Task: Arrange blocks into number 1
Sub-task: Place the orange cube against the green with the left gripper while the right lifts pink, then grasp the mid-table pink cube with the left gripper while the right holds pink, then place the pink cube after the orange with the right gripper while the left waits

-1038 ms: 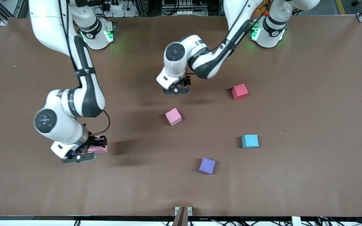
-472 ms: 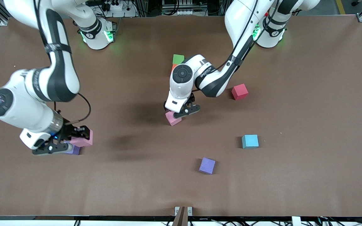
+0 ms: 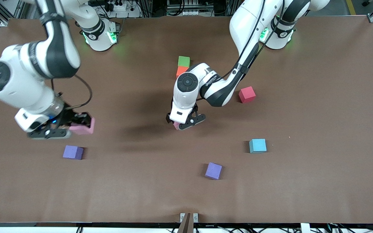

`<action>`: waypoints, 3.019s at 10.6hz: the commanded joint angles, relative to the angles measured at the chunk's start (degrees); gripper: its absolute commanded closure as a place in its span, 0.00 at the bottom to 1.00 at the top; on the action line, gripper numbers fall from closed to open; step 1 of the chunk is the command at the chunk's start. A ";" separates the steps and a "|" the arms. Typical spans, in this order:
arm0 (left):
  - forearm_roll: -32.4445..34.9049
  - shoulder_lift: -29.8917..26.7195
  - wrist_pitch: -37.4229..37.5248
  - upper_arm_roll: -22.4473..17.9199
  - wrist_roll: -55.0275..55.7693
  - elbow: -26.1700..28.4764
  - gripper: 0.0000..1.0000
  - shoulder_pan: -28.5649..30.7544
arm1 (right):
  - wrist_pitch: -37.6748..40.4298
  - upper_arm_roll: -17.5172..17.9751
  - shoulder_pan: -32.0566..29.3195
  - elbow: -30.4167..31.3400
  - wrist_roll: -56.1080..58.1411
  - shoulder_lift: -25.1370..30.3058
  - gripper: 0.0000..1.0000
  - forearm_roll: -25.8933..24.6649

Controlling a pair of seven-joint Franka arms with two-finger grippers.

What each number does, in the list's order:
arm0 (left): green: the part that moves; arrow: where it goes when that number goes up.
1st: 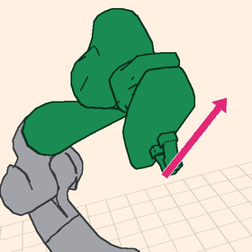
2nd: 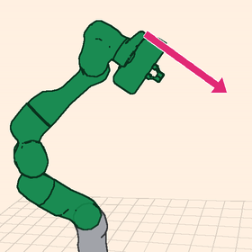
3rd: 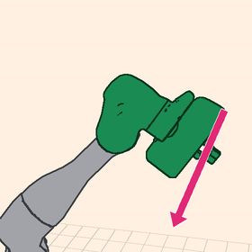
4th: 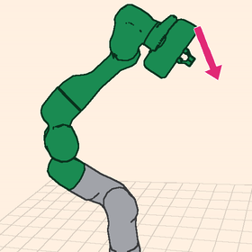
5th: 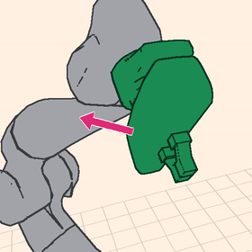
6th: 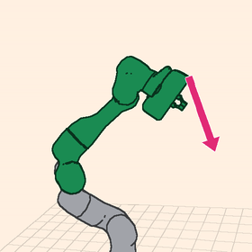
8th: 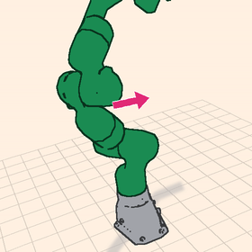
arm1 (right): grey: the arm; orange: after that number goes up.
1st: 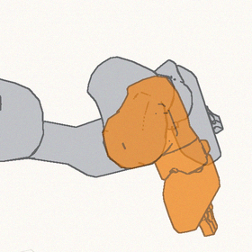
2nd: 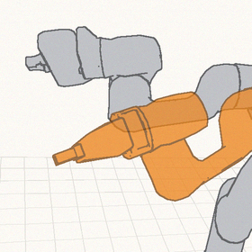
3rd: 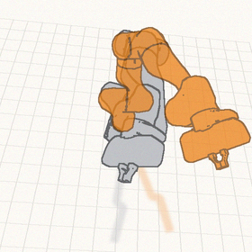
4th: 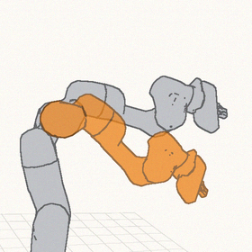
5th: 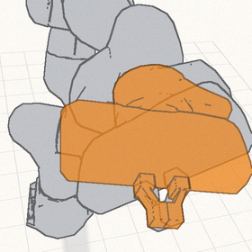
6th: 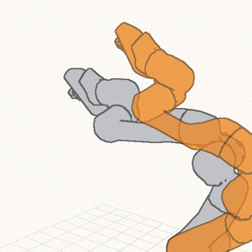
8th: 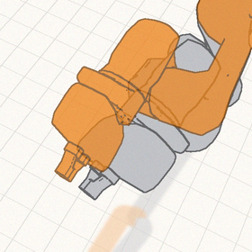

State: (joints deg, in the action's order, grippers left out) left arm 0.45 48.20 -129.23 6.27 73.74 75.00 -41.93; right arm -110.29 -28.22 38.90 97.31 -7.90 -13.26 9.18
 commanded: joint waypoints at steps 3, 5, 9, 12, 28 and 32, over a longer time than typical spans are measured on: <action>-1.33 2.25 -2.08 -1.17 5.61 -2.41 0.00 -1.04 | 2.98 0.44 1.79 2.62 -2.38 2.53 1.00 -1.53; -1.33 3.12 -2.52 -3.53 6.32 -2.32 0.00 -3.14 | 2.63 0.53 2.93 4.29 -2.38 2.53 1.00 -1.45; -1.33 4.00 -2.96 -3.98 6.59 -2.32 0.00 -4.21 | 2.63 0.53 2.94 4.73 -2.38 2.45 1.00 -1.45; -0.90 4.45 -3.49 -4.16 5.72 -2.23 0.04 -4.30 | 2.28 0.53 2.85 4.64 -2.38 2.09 1.00 -1.45; -1.06 -10.23 17.69 -3.54 -17.47 -0.91 1.00 9.59 | 1.13 0.27 2.41 4.56 -2.30 2.97 1.00 -1.45; -1.60 -10.23 18.75 -3.45 -19.34 -0.47 1.00 9.59 | 0.60 0.44 3.98 4.64 -2.82 2.45 1.00 -1.45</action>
State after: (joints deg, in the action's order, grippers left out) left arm 0.24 39.74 -111.15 2.83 55.98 72.68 -32.47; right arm -109.26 -28.07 41.69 100.47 -9.55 -12.18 8.80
